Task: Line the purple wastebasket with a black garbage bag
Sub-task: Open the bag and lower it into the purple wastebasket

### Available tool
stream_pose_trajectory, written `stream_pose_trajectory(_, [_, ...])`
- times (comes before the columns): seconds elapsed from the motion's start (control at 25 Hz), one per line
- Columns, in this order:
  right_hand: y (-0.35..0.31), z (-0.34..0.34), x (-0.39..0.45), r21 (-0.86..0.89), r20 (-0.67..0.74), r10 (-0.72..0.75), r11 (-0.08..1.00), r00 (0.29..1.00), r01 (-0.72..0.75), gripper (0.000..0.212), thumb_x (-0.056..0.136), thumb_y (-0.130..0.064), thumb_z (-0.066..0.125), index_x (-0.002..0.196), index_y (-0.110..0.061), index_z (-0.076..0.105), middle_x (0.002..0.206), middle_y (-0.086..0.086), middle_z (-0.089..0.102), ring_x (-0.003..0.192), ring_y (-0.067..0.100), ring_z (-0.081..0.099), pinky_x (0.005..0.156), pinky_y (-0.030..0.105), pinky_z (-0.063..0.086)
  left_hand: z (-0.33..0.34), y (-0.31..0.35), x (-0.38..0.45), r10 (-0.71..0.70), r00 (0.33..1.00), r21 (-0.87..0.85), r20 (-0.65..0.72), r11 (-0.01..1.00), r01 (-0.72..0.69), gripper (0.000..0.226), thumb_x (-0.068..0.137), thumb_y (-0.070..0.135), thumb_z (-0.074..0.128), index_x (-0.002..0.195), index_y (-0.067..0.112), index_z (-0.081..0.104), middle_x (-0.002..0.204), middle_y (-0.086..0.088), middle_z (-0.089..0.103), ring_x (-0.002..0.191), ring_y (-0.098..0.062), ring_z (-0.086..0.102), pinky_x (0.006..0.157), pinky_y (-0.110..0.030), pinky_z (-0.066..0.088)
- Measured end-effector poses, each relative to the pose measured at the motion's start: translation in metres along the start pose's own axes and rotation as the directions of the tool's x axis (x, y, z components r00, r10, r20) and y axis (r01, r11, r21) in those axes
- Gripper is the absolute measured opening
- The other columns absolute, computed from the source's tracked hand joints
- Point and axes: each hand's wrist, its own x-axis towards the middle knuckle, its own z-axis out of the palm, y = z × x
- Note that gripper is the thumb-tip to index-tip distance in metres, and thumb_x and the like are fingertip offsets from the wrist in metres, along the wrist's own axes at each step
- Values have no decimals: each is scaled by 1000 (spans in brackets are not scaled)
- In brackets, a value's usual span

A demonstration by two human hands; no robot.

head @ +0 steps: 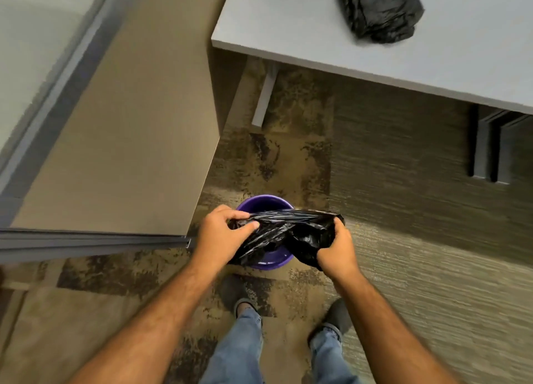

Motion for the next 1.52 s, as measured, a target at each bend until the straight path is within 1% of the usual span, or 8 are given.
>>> stream_pose_trajectory(0.24, [77,81,107,150,-41,126,982,991,-118,77,77,8,47,143,-29,58,129,-3,71,121,26,69,106,52,58,70,-139,66,244,942,623,232,706,-336,71,76,42,88,141,22,65,110,12,54,90,-16,66,76,-35,59])
stream_pose_trajectory(0.52, [128,140,202,207,-24,54,977,998,-47,58,76,5,51,120,-20,78,107,-1,82,100,17,77,92,37,64,134,-230,135,54,998,150,-15,987,-51,24,90,20,78,87,23,54,84,10,59,74,-9,53,70,-29,40])
stream_pose_trajectory(0.76, [134,136,255,378,-87,175,917,981,-130,25,87,5,70,71,-14,68,66,1,64,53,9,62,57,25,50,142,-262,176,160,971,528,176,818,-230,8,89,23,79,96,21,79,103,3,62,95,-22,65,86,-35,52])
stream_pose_trajectory(0.88, [133,132,279,275,-86,111,958,990,-83,26,76,13,79,90,-9,75,80,7,73,76,27,76,69,41,65,146,-259,203,151,981,636,120,748,-193,41,84,38,82,119,17,75,113,1,56,90,-26,67,81,-36,55])
stream_pose_trajectory(0.96, [132,132,295,27,16,-4,1000,1000,3,58,64,16,78,116,-10,74,100,11,76,97,37,78,77,56,67,151,-256,220,160,980,694,122,692,-200,61,74,41,89,126,18,69,121,0,50,85,-30,68,79,-41,59])
stream_pose_trajectory(1.16, [111,130,332,-388,279,-36,910,960,147,108,73,16,72,165,-19,29,138,5,33,117,29,45,86,43,59,163,-266,260,-82,987,728,136,684,-43,112,67,26,93,159,23,30,145,-7,37,106,-33,64,87,-42,57])
stream_pose_trajectory(1.32, [134,117,342,-385,411,136,922,901,36,107,67,18,68,161,-25,42,145,15,56,119,45,64,83,52,62,172,-310,247,-374,894,466,246,855,229,111,66,20,89,158,37,32,149,-4,48,132,-30,53,104,-38,49])
stream_pose_trajectory(1.52, [216,104,283,179,266,125,968,956,-177,79,82,33,60,139,-21,57,137,13,56,101,32,71,80,40,63,170,-330,178,-427,879,-178,213,868,464,107,71,-23,77,158,26,37,130,14,60,129,-13,55,83,-17,50])
